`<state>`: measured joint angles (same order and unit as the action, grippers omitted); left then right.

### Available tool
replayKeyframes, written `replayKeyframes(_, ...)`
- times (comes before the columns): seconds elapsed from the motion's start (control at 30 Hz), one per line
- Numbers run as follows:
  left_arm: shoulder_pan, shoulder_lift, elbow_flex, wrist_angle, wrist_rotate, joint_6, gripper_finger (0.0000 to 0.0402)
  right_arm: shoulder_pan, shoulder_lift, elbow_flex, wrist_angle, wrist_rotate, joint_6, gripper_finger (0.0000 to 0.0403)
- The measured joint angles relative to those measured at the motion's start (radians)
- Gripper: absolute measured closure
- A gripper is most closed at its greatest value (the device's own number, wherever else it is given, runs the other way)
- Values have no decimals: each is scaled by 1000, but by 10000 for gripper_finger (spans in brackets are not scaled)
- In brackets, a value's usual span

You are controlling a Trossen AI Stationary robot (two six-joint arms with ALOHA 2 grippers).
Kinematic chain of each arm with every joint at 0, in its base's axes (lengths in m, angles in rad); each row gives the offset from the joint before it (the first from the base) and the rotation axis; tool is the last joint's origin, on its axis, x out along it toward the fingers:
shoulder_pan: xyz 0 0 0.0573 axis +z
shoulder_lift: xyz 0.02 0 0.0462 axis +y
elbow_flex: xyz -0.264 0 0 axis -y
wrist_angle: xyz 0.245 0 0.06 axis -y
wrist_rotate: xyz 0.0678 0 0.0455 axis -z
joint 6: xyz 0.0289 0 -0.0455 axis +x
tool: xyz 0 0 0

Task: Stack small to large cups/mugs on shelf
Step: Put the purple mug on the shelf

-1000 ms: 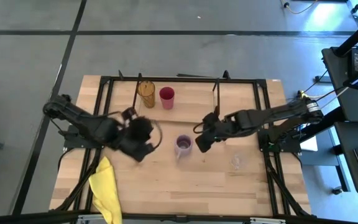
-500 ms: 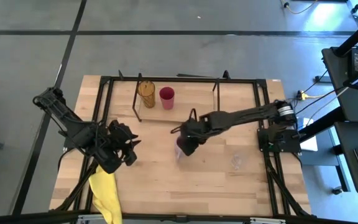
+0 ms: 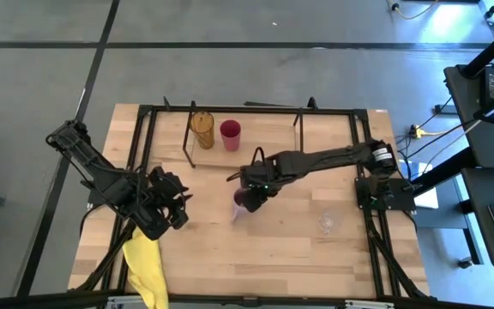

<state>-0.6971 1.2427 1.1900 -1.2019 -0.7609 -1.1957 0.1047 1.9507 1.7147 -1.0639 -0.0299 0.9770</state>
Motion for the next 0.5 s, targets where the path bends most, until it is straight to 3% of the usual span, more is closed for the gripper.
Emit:
replayKeyframes(0.17, 0, 0, 0, -42, 0, 1, 300, 0, 0, 50, 8, 15, 17, 283)
replayKeyframes(0.5, 1, -12, 0, -99, -12, 73, 300, -3, 40, -4, 90, 0, 67, 283)
